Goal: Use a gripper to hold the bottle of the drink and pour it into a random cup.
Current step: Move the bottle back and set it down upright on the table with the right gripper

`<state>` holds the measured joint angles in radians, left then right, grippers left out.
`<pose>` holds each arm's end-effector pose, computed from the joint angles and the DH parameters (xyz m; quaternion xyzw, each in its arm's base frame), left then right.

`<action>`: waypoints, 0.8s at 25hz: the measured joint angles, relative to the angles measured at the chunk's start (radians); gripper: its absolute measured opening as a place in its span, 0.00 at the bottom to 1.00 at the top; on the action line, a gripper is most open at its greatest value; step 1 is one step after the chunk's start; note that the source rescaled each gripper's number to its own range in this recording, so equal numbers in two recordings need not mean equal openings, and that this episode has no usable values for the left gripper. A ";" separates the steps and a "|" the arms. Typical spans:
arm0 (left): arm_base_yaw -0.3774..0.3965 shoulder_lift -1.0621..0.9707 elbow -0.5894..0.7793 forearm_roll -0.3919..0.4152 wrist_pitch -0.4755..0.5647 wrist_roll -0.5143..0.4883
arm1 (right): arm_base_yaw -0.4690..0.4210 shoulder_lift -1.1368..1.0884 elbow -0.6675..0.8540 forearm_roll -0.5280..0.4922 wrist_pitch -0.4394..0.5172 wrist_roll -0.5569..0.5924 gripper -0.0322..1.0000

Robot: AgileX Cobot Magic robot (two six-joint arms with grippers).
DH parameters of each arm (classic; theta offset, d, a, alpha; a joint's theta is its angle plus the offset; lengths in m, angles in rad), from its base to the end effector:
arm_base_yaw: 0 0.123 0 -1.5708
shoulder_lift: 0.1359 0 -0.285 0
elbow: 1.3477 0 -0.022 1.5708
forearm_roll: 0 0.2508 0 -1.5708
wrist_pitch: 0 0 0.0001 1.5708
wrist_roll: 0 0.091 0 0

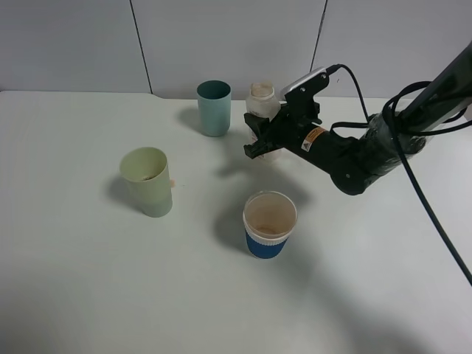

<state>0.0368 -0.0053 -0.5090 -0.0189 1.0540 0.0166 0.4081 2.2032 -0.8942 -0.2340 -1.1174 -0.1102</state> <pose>-0.0064 -0.0017 0.2803 -0.0082 0.8476 0.0047 0.5305 0.3531 0.1733 0.0894 -0.2937 0.6856 0.1419 0.6508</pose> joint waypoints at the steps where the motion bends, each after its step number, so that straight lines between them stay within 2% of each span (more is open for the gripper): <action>1: 0.000 0.000 0.000 0.000 0.000 0.000 | 0.000 0.009 0.000 0.000 -0.016 0.000 0.06; 6: 0.000 0.000 0.000 0.000 0.000 0.000 | 0.000 0.037 0.001 0.000 -0.072 0.000 0.06; 15: 0.000 0.000 0.000 0.000 0.000 0.000 | 0.000 0.042 0.001 0.000 -0.080 0.000 0.06; 20: 0.000 0.000 0.000 0.000 0.000 0.000 | 0.000 0.042 0.001 0.008 -0.080 0.038 0.06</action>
<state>0.0368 -0.0053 -0.5090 -0.0189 1.0540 0.0166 0.4081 2.2454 -0.8930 -0.2264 -1.1971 -0.0724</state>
